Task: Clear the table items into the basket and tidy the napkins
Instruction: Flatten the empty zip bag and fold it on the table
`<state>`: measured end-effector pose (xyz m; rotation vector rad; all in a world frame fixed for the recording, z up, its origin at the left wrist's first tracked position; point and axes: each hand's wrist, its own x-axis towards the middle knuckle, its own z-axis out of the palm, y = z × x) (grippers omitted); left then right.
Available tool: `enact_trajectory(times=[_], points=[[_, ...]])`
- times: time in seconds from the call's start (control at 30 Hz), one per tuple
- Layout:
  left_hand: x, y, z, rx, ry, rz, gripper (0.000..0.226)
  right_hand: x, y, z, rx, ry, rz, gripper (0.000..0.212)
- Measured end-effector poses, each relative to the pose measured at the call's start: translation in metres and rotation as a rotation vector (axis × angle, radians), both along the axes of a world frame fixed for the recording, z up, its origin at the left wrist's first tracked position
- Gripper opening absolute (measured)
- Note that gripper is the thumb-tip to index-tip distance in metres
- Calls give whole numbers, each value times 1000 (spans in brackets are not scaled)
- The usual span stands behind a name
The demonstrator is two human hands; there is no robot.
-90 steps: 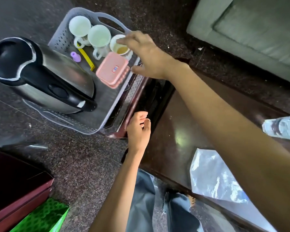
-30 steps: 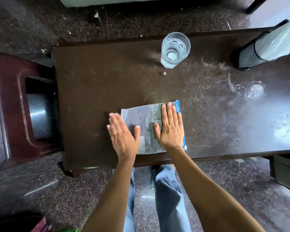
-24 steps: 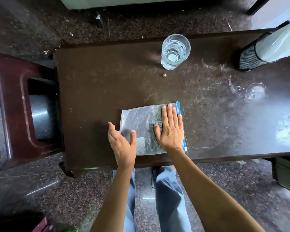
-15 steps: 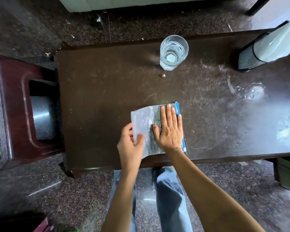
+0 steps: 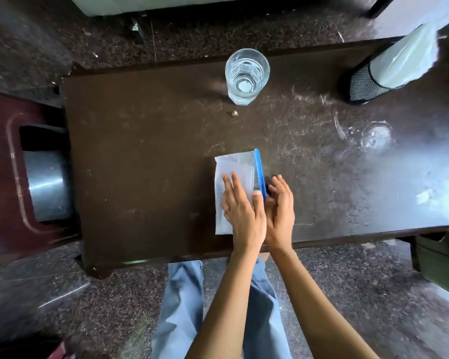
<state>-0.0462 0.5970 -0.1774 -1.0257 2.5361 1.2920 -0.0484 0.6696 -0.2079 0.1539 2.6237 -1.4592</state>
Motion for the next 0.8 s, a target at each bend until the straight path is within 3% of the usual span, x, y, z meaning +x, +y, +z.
enact_trajectory(times=[0.2,0.37,0.43,0.6,0.8], points=[[-16,0,-18,1,-107,-33,65,9,3,3,14,-149,-23,53],[-29,-24,-17,-391,-22,-256,57,6,2,3,95,-87,37,46],[-37,-41,-21,-455,-5,-331,52,6,3,4,114,-82,56,45],[-54,-75,-32,-410,97,-356,6,8,6,2,126,-70,73,34],[-62,-80,-36,-373,112,-292,6,8,4,1,147,-104,67,30]])
